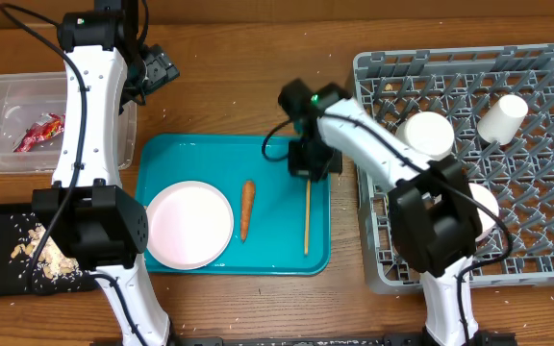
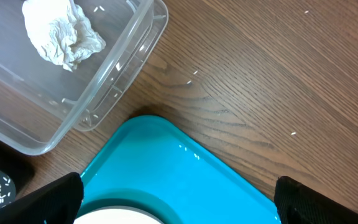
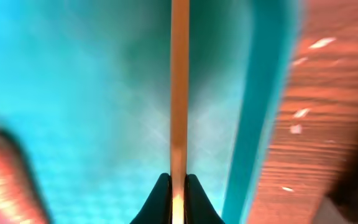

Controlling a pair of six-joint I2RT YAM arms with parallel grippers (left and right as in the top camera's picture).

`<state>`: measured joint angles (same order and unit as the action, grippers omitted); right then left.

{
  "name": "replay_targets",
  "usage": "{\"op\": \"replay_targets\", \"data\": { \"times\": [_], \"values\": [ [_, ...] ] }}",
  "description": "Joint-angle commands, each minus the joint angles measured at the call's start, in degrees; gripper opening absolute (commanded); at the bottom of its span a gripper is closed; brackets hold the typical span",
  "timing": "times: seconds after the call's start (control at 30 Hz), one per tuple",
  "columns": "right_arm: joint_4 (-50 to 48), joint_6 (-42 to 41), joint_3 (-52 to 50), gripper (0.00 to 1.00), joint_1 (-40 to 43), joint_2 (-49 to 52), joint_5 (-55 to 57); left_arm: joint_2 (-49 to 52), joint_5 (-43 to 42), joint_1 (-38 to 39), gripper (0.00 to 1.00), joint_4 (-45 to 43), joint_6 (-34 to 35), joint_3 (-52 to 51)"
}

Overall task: Sort waste into correct bins and load items into the dishwasher
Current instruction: 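Move the right gripper back to the second chopstick and grasp it, then carry the chopstick into the rack beside the first and release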

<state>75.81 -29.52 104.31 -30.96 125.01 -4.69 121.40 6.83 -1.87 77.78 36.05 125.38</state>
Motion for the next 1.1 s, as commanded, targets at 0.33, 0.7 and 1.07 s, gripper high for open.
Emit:
{"op": "replay_targets", "data": {
  "times": [0.33, 0.7, 1.07],
  "values": [
    [11.8, 14.7, 19.5, 0.04, 15.3, -4.9, 15.0, -2.2, 0.0, 0.4, 1.00, -0.1, 0.6, -0.1],
    [8.5, 24.0, 19.4, 0.05, 21.1, -4.8, 7.3, -2.2, 0.0, 0.4, 1.00, -0.1, 0.6, -0.1],
    [8.0, 23.2, 19.4, 0.74, 20.9, -4.8, 3.4, -2.2, 0.0, 0.4, 1.00, -0.1, 0.6, -0.1]
  ]
}}
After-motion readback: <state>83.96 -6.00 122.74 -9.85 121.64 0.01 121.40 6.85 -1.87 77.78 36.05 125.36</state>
